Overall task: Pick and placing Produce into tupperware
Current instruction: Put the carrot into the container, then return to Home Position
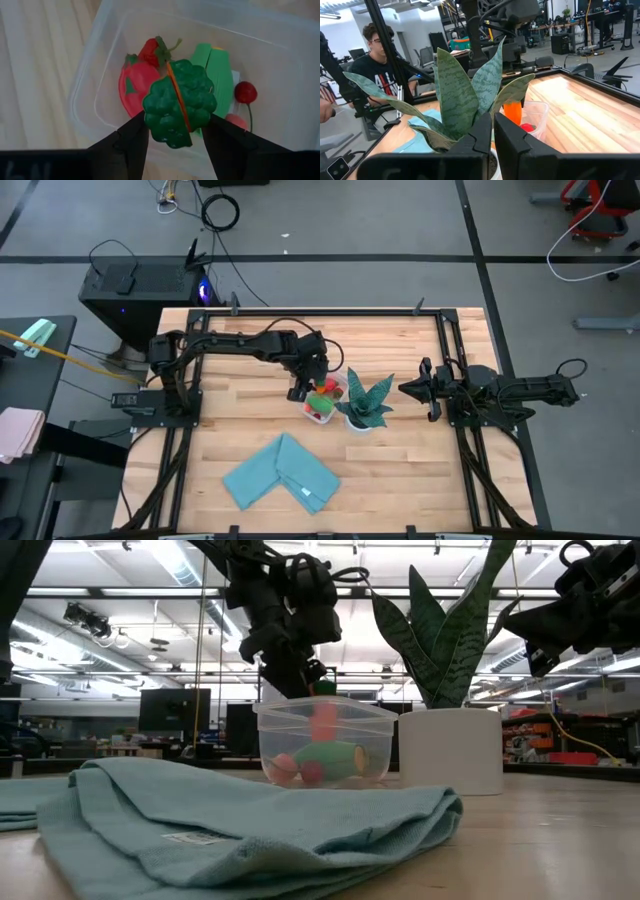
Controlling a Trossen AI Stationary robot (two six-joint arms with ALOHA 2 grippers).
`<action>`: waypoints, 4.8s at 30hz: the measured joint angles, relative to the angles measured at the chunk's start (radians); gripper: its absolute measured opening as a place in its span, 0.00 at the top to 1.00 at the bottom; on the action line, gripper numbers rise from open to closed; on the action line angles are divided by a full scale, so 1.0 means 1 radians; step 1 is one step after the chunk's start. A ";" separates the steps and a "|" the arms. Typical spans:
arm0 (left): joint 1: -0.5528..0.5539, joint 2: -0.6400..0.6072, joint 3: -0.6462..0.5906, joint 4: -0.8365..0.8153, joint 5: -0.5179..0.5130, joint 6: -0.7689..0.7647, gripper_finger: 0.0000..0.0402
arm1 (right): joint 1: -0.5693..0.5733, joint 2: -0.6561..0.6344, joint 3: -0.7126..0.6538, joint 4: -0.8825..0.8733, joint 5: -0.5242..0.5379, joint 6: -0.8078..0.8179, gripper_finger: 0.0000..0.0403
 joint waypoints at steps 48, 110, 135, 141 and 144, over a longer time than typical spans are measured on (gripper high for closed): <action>0.034 -0.012 0.048 0.121 0.132 -0.048 0.94 | 0.000 0.000 0.000 0.000 0.000 0.000 0.94; -0.161 -0.262 -0.501 1.865 -0.133 -0.438 1.00 | 0.000 0.014 0.000 0.000 0.000 0.000 0.94; -0.156 -0.729 -0.999 1.918 -0.207 -0.355 1.00 | 0.000 0.014 0.000 0.000 0.000 0.000 0.94; -0.149 -0.805 -1.084 1.918 -0.232 -0.359 1.00 | 0.000 0.014 0.000 0.000 0.000 0.000 0.94; -0.149 -0.835 -1.115 1.919 -0.260 -0.359 1.00 | 0.000 0.014 0.000 0.000 0.000 0.000 0.94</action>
